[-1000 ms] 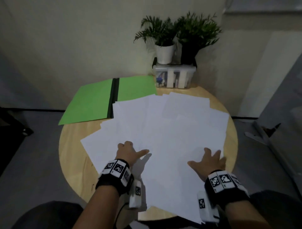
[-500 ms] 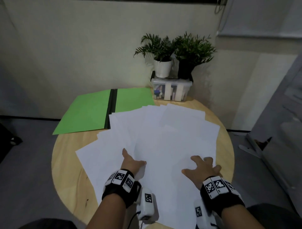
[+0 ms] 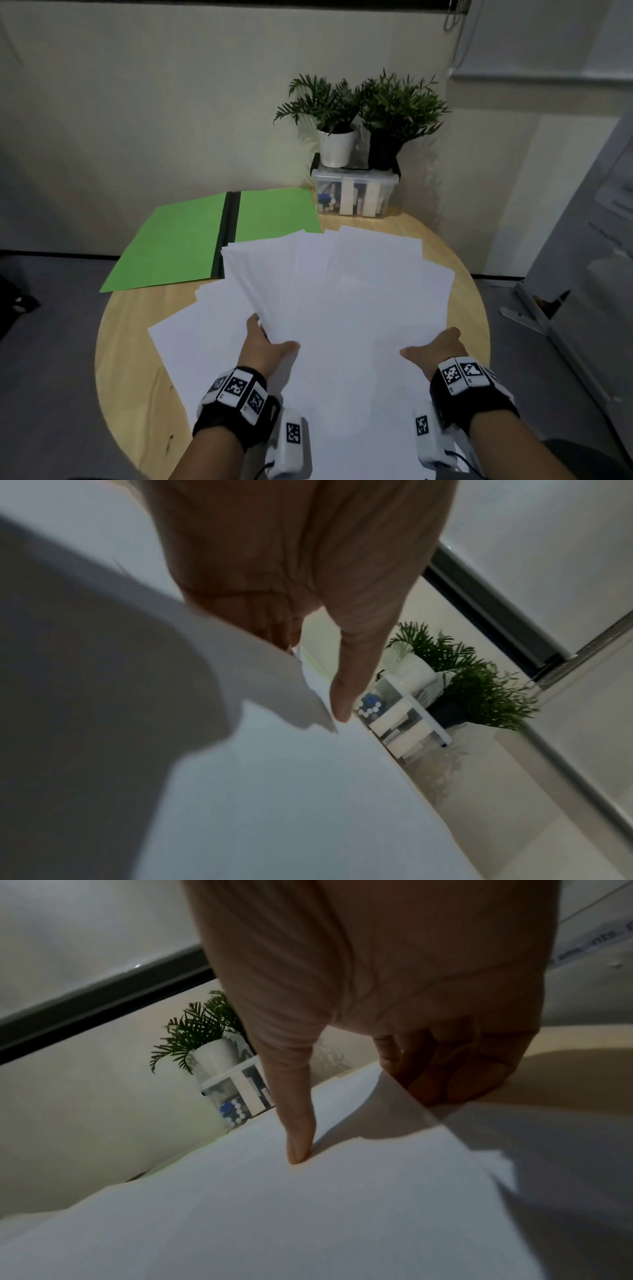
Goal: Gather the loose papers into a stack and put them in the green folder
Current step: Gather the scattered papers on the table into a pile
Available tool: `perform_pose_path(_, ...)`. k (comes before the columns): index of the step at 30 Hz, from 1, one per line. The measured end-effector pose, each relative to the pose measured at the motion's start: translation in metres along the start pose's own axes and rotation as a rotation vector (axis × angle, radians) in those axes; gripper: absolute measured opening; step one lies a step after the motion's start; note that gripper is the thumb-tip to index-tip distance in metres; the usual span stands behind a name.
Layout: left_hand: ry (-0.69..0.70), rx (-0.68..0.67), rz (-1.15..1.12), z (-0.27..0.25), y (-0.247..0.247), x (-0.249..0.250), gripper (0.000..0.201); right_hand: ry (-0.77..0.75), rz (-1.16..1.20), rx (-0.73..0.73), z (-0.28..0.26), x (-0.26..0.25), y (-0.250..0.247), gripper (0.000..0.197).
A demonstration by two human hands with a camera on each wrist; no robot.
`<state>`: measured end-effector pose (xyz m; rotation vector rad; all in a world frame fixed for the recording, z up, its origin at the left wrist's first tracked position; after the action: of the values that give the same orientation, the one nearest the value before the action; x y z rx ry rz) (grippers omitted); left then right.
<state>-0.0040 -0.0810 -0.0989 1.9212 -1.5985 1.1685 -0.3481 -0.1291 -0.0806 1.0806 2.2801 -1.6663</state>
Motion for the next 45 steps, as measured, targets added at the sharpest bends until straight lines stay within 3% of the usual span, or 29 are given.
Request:
perform_pose_path(3,-0.020,0.005,-0.106,0.022,-0.003,0.002,0.087,-0.010,-0.063,-0.037,0.002,-0.002,0.003,0.094)
perform_pose_path(5,-0.032,-0.002,-0.161,0.028,0.001,0.005,0.077,-0.013,-0.126,-0.057,0.002,-0.005,0.006,0.090)
perform_pose_path(7,-0.047,0.030,-0.108,0.033,0.003,0.005,0.062,-0.020,-0.111,-0.066,0.004,-0.009,0.008,0.080)
perform_pose_path(14,-0.033,-0.060,0.085,0.048,0.007,0.004,0.061,-0.081,0.086,-0.016,0.022,-0.015,-0.009,0.049)
perform_pose_path(18,-0.059,-0.172,0.192,0.045,0.017,-0.002,0.074,-0.015,-0.032,0.079,0.031,-0.007,-0.018,0.060)
perform_pose_path(21,-0.035,-0.123,0.149,0.047,0.012,0.011,0.036,-0.009,-0.042,0.075,0.035,-0.008,-0.017,0.080)
perform_pose_path(22,-0.004,-0.073,0.117,0.048,0.007,0.018,0.036,-0.013,-0.023,0.076,0.039,-0.008,-0.016,0.087)
perform_pose_path(24,0.030,-0.021,0.026,0.054,0.004,0.026,0.059,-0.014,0.034,0.078,0.046,-0.011,-0.015,0.095)
perform_pose_path(27,0.044,-0.032,0.025,0.058,0.019,0.030,0.059,-0.019,0.081,0.017,0.052,-0.017,-0.010,0.095)
perform_pose_path(34,-0.026,-0.278,0.187,0.056,0.040,0.019,0.056,-0.100,0.252,0.010,0.058,-0.023,-0.003,0.076)
perform_pose_path(37,-0.040,-0.332,0.133,0.050,0.034,0.015,0.038,-0.133,0.365,0.001,0.062,-0.018,0.000,0.069)
perform_pose_path(39,-0.012,-0.314,0.069,0.049,0.032,0.019,0.046,-0.128,0.441,-0.014,0.063,-0.014,0.002,0.065)
perform_pose_path(42,0.054,-0.323,0.167,0.043,0.054,0.029,0.068,-0.136,0.479,-0.038,0.059,-0.014,0.006,0.073)
perform_pose_path(45,0.063,-0.340,0.287,0.034,0.082,0.028,0.066,-0.138,0.474,-0.094,0.056,-0.012,0.009,0.073)
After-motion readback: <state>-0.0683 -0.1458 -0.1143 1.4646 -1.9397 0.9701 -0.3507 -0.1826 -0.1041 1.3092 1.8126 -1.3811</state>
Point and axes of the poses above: each hand's wrist, its own z-axis towards the middle knuckle, its own y-axis out of the palm, x = y × z, the point moved 10 cm from there along z, towards the middle knuckle, and after that the axes turned 10 degrees about -y, right-handed, at the moved point
